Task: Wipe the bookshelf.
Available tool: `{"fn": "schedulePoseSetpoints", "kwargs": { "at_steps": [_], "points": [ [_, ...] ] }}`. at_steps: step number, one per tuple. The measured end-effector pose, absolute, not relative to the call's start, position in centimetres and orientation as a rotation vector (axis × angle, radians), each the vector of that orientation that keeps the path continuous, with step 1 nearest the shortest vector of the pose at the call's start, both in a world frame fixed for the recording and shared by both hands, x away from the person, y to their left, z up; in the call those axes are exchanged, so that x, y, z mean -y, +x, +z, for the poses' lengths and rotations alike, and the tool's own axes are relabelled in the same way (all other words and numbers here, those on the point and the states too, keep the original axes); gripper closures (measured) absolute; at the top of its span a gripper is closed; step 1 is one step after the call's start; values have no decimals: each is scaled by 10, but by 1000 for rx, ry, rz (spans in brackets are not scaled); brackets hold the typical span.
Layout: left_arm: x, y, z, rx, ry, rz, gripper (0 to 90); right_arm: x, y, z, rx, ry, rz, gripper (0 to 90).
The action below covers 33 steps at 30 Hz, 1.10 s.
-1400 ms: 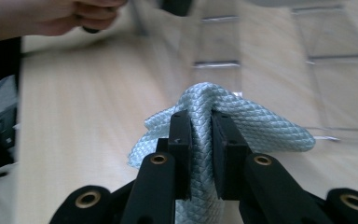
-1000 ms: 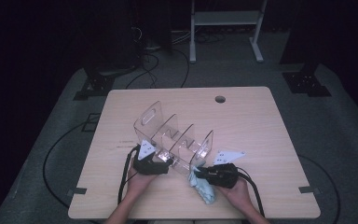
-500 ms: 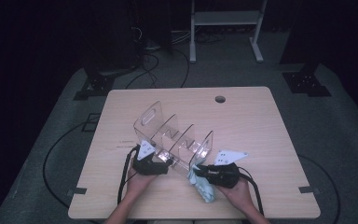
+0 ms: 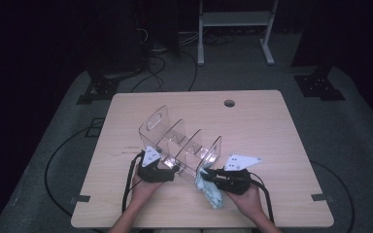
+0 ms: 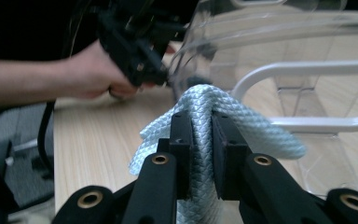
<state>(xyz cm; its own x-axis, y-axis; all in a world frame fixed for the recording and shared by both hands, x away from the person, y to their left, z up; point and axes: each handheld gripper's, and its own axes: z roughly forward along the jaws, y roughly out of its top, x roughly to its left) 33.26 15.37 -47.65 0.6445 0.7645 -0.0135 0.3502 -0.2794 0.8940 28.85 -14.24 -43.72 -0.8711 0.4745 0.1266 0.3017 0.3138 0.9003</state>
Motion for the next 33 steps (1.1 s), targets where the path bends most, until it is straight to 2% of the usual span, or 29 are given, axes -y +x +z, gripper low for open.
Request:
{"fn": "schedulePoseSetpoints", "kwargs": {
  "at_steps": [20, 28, 33],
  "points": [
    [-157, 333, -477, -877, 1875, 538, 81, 135, 279, -422, -2376, 677, 1611, 795],
    [-157, 333, -477, -878, 1879, 534, 81, 135, 284, -439, -2401, 712, 1543, 796],
    [-157, 332, -477, -878, 1876, 537, 81, 146, 302, -453, -2408, 805, 1506, 795]
  ]
}}
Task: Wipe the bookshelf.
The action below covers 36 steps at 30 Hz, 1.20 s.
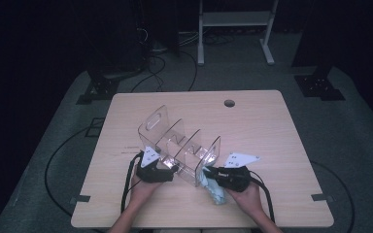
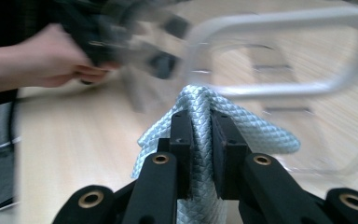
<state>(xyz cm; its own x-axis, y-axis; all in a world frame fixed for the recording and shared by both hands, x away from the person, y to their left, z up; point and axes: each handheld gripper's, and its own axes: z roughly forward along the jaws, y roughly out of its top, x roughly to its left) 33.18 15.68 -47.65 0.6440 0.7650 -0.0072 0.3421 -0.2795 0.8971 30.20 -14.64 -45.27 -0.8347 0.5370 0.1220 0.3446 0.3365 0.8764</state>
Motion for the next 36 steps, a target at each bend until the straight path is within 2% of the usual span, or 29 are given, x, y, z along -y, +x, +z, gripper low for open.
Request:
{"fn": "schedulePoseSetpoints", "kwargs": {
  "at_steps": [4, 10, 16, 23, 29, 36],
  "points": [
    [-157, 332, -477, -878, 1875, 536, 81, 155, 314, -460, -2384, 889, 1485, 795],
    [-159, 332, -477, -868, 1881, 527, 81, 145, 302, -460, -2453, 795, 1558, 795],
    [-158, 331, -476, -859, 1886, 532, 80, 168, 325, -464, -2344, 962, 1572, 795],
    [-160, 330, -475, -852, 1894, 525, 80, 161, 317, -463, -2383, 889, 1526, 793],
    [-156, 328, -475, -844, 1902, 530, 79, 178, 330, -462, -2305, 1020, 1527, 794],
    [-155, 327, -474, -842, 1908, 529, 78, 183, 337, -470, -2308, 1014, 1481, 792]
  ]
}}
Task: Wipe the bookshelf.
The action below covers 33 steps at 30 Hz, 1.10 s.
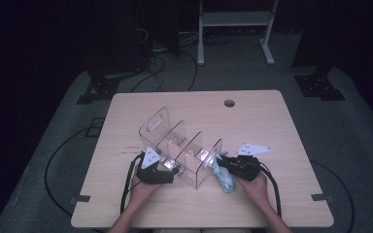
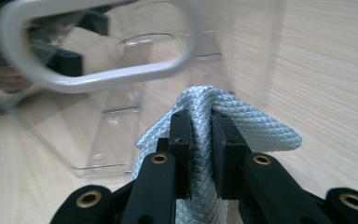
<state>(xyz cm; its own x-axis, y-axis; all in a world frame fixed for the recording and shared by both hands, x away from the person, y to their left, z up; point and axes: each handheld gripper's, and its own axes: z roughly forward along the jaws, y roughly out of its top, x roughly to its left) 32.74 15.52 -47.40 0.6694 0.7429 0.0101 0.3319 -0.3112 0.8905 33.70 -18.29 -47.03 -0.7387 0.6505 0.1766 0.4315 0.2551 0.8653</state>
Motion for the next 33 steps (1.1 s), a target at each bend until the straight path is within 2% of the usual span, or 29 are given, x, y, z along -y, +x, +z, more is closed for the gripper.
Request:
{"fn": "schedulePoseSetpoints", "kwargs": {
  "at_steps": [5, 10, 13, 17, 24, 30, 33],
  "points": [
    [-155, 327, -474, -835, 1910, 531, 77, 196, 347, -463, -2246, 1062, 1494, 791],
    [-155, 327, -474, -831, 1911, 531, 76, 198, 341, -437, -2173, 970, 1583, 792],
    [-155, 327, -474, -831, 1910, 531, 76, 198, 341, -436, -2180, 965, 1574, 792],
    [-155, 328, -474, -829, 1914, 529, 75, 194, 345, -456, -2233, 1005, 1509, 792],
    [-155, 328, -474, -825, 1912, 529, 75, 195, 340, -427, -2150, 932, 1591, 792],
    [-155, 328, -474, -825, 1912, 531, 75, 196, 345, -438, -2190, 993, 1576, 793],
    [-155, 328, -474, -823, 1912, 532, 75, 196, 341, -427, -2173, 955, 1606, 792]
  ]
}}
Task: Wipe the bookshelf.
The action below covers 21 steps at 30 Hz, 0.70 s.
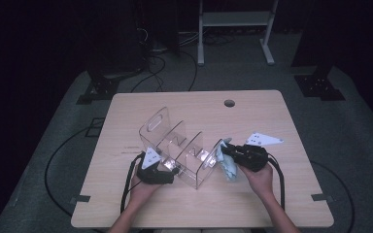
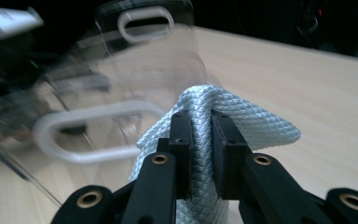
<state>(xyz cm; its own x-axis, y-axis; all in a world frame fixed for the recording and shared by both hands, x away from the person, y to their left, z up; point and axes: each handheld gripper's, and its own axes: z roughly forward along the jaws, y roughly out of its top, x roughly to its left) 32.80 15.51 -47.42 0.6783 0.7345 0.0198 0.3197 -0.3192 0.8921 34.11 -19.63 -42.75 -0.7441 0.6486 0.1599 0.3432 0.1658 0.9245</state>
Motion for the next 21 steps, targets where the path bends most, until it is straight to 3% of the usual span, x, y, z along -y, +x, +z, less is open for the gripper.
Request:
{"fn": "schedulePoseSetpoints", "kwargs": {
  "at_steps": [4, 10, 21],
  "points": [
    [-155, 328, -474, -823, 1912, 532, 75, 196, 339, -415, -2153, 910, 1617, 791],
    [-155, 328, -475, -822, 1911, 533, 75, 196, 349, -443, -2229, 1000, 1580, 790],
    [-155, 328, -475, -824, 1904, 536, 74, 195, 350, -443, -2251, 1006, 1534, 790]
  ]
}}
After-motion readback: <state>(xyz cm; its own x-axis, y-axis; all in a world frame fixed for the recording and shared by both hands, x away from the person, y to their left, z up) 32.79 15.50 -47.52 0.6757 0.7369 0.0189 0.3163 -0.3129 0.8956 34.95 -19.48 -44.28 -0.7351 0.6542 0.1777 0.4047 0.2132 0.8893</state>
